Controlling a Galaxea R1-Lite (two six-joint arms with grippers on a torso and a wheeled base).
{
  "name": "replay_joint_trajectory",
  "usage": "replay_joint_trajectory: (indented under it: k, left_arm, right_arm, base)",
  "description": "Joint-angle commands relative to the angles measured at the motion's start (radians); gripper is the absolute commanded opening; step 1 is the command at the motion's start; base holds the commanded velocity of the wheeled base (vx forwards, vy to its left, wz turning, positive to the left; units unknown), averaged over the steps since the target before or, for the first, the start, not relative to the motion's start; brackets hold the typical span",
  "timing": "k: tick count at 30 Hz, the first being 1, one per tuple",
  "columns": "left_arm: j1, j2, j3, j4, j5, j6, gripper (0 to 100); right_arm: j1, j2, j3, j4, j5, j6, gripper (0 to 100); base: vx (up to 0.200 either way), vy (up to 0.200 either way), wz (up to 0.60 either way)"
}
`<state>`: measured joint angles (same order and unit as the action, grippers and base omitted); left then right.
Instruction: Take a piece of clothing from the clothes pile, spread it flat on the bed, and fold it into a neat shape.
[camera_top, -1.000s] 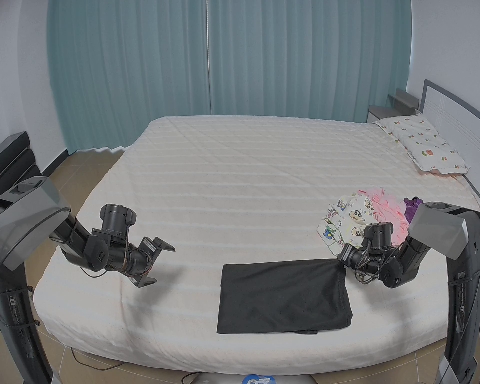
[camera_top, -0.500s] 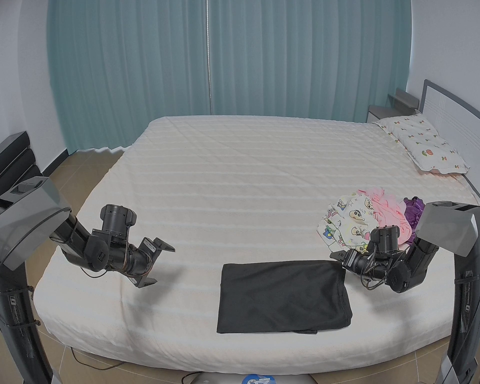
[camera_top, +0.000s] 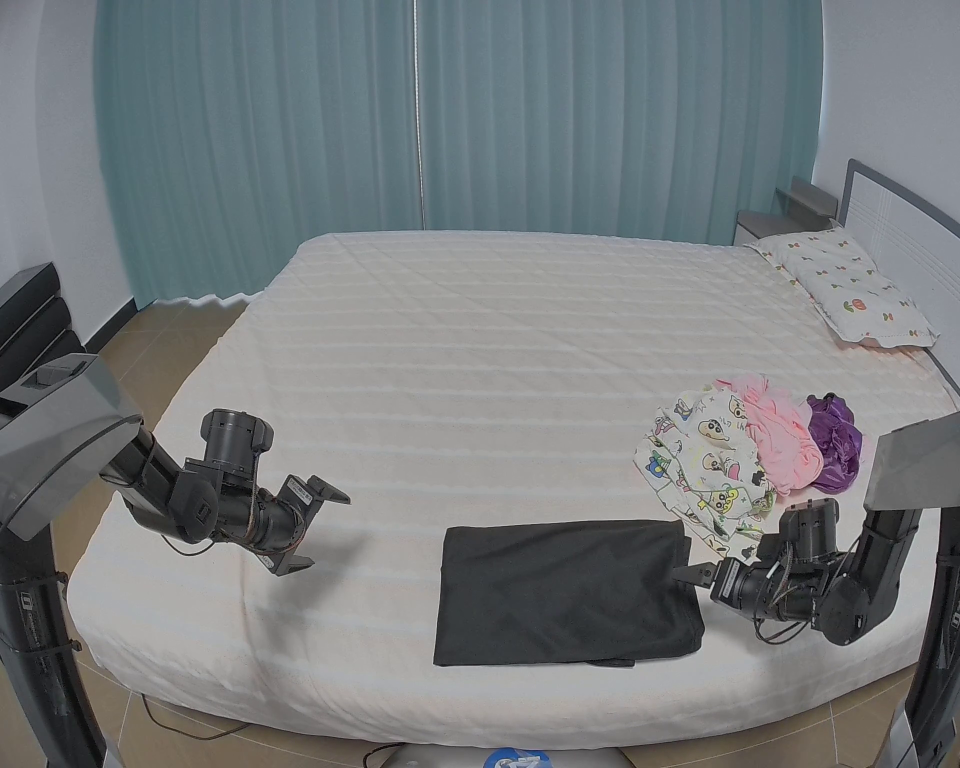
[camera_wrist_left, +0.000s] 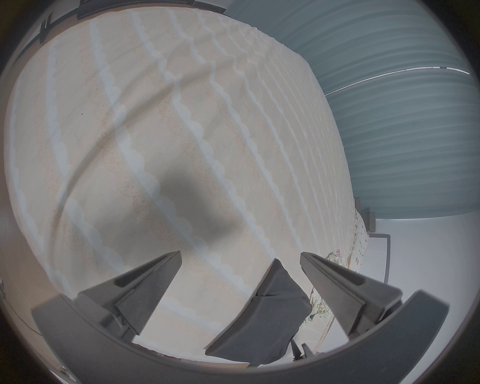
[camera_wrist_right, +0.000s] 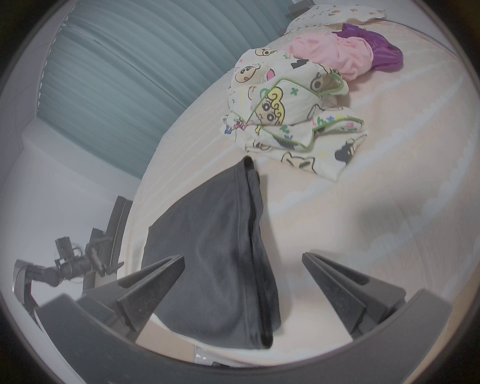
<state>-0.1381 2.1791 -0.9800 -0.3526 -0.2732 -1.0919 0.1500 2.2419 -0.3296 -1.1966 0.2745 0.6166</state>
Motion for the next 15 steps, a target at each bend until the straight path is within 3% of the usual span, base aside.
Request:
replay_joint_trajectory:
  k: [1,2,15]
  left_arm:
    - [0.000,0.001,0.000,0.000,0.000,0.000,100]
    - [0.000,0.001,0.000,0.000,0.000,0.000,100]
    - [0.000,0.001,0.000,0.000,0.000,0.000,100]
  right_arm:
    - [0.026,0.010,0.089,-0.035,0.020,-0.024,100]
    - [0.028,0.015,0.093,-0.035,0.020,-0.029,0]
    - [0.031,0.010,0.142,-0.040,0.009,-0.063,0]
  base:
    - [0.000,0.000,0.00]
    - [0.000,0.000,0.00]
    - [0.000,0.000,0.00]
